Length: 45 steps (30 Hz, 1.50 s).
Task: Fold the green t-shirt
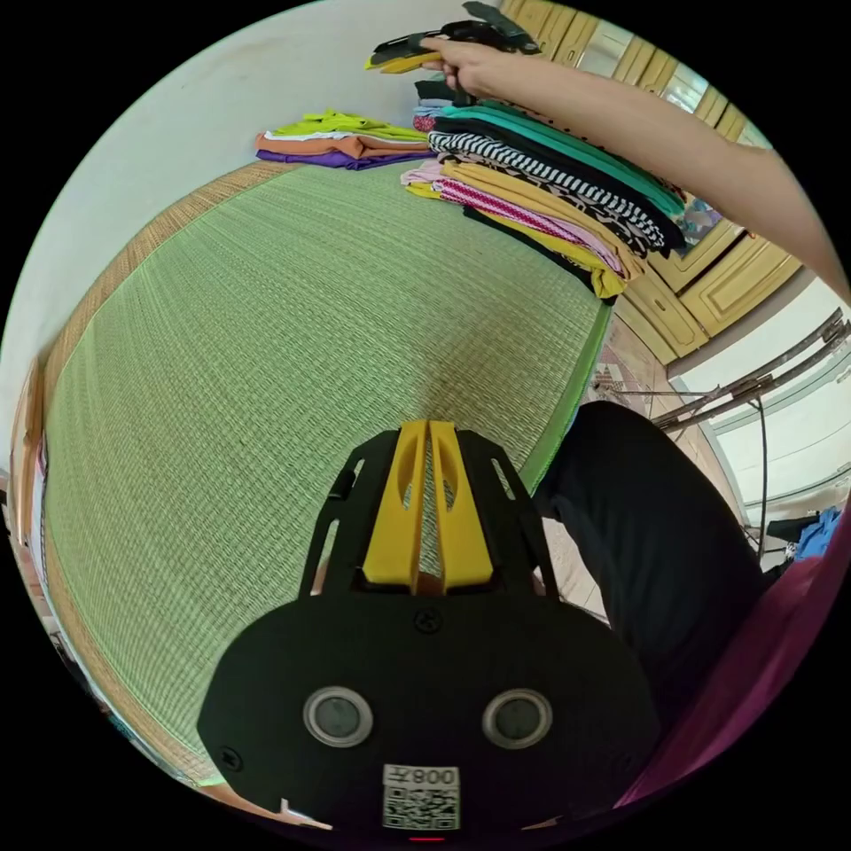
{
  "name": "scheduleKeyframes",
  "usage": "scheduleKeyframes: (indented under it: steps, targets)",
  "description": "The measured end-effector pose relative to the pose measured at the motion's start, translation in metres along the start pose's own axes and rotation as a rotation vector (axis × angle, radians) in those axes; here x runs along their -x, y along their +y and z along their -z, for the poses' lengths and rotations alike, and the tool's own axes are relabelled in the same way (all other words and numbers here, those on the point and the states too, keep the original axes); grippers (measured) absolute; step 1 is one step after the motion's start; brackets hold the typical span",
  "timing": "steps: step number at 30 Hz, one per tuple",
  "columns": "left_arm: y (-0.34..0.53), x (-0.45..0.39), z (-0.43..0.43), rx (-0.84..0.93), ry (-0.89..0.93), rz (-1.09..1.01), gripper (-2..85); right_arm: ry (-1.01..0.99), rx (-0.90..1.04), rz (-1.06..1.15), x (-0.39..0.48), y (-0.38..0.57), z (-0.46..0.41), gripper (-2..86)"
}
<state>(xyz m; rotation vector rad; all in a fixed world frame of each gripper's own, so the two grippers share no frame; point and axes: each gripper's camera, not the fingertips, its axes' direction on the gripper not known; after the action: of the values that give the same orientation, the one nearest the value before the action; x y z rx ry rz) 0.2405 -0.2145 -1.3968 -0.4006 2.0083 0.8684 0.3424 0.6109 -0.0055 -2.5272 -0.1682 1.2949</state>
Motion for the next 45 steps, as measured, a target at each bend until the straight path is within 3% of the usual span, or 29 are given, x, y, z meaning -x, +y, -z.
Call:
scheduleKeyframes:
  steps: [10,20,24,31,40,45]
  targets:
    - [0.072,0.054,0.031,-0.073,0.089,0.006,0.4,0.124,0.165,-0.124,-0.051,-0.077,-0.135,9.2]
    - [0.138,0.117,0.068,-0.119,0.135,0.041,0.3,0.115,0.164,-0.162,-0.064,-0.077,-0.162,3.7]
    - [0.162,0.145,0.084,-0.121,0.144,0.064,0.2,0.075,0.151,-0.192,-0.056,-0.074,-0.138,1.7]
    - [0.19,0.21,0.115,-0.071,0.302,0.218,0.2,-0.3,0.044,-0.129,-0.001,-0.042,-0.038,0.8]
    - [0.288,0.309,0.224,-0.294,0.4,0.456,0.9,-0.665,0.14,0.065,0.11,0.06,0.12,0.8]
    - [0.37,0.359,0.27,-0.454,0.585,0.598,3.7,-0.767,0.29,0.095,0.158,0.131,0.178,0.8]
